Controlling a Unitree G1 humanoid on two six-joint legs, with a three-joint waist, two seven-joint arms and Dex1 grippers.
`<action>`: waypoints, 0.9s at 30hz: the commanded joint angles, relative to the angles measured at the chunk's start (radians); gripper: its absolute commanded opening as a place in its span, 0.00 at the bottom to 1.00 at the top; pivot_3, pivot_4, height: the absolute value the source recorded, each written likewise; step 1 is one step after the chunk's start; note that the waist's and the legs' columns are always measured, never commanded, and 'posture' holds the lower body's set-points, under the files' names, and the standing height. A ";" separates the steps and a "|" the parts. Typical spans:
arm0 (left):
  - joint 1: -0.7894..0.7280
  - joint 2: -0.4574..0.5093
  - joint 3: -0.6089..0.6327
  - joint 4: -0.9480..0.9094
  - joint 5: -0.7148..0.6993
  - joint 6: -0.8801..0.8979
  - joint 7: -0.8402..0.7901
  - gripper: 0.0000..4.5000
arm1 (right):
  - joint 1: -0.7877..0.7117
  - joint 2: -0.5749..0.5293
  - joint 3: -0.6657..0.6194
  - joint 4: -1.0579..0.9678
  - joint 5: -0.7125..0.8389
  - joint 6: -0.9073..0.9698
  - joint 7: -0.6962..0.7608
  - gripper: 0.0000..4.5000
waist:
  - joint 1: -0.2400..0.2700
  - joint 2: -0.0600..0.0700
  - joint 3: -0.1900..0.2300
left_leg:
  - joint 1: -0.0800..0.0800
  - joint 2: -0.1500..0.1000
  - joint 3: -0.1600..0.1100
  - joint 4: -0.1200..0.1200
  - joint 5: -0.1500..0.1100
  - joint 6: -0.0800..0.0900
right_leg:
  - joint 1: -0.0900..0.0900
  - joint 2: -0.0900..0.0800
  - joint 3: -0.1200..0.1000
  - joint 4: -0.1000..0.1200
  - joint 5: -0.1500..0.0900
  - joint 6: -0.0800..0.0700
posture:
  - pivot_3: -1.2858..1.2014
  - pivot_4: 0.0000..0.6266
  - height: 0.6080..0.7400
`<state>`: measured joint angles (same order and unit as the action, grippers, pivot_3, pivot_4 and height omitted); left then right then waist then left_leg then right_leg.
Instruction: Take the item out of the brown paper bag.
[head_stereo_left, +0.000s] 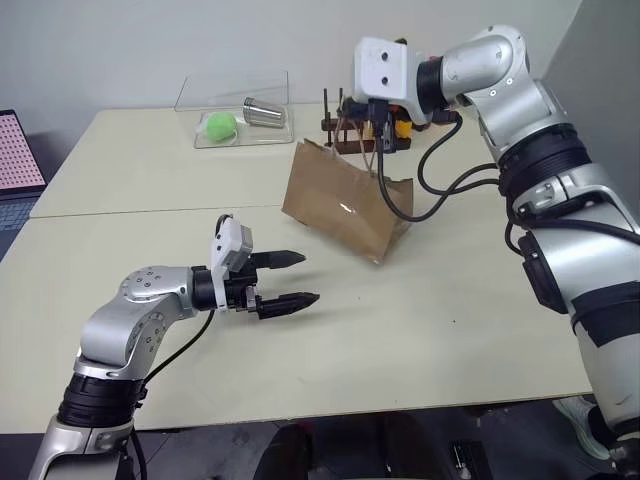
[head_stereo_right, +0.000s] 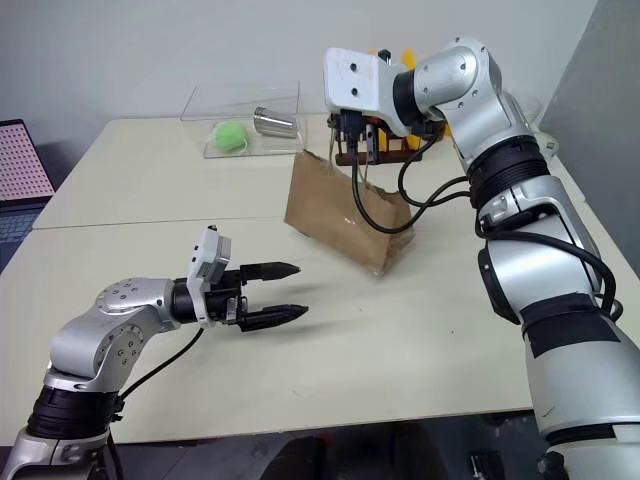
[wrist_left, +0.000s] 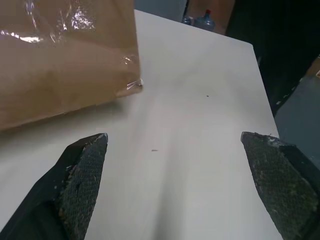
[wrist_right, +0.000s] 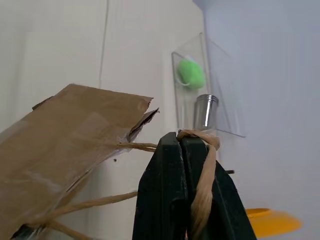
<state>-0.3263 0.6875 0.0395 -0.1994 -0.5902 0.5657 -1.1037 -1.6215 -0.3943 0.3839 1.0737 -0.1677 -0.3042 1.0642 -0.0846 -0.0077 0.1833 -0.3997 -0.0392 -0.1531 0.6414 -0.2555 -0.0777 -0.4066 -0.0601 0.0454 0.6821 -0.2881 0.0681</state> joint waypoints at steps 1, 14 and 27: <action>0.011 -0.006 0.073 -0.021 -0.014 -0.015 0.060 1.00 | -0.047 0.015 -0.034 0.019 -0.020 -0.090 -0.054 0.00 | -0.001 0.000 0.000 | 0.000 0.000 0.000 0.000 0.000 0.000 | 0.000 0.000 0.000 0.000 0.000 0.000 | 0.52 0.24 1.00; 0.189 -0.122 0.205 -0.199 0.034 -0.150 0.344 1.00 | -0.047 0.072 -0.055 0.095 -0.067 -0.214 -0.163 0.00 | -0.001 0.000 0.000 | 0.000 0.000 0.001 0.000 0.000 0.000 | -0.001 0.000 0.001 0.001 0.000 0.000 | 0.52 0.24 1.00; 0.341 -0.235 0.191 -0.417 0.086 -0.248 0.542 1.00 | -0.044 0.117 -0.045 0.130 -0.119 -0.287 -0.253 0.00 | 0.000 0.000 0.000 | 0.000 0.000 0.002 0.000 0.000 -0.001 | -0.001 0.000 0.002 0.001 0.000 -0.001 | 0.52 0.24 1.00</action>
<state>0.0093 0.4552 0.2295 -0.5475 -0.4987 0.3267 -0.5858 -1.6287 -0.2776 0.3712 1.2167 -0.2936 -0.5635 0.8422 -0.0841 -0.0077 0.1834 -0.3997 -0.0391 -0.1514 0.6415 -0.2553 -0.0784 -0.4074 -0.0603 0.0475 0.6836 -0.2878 0.0675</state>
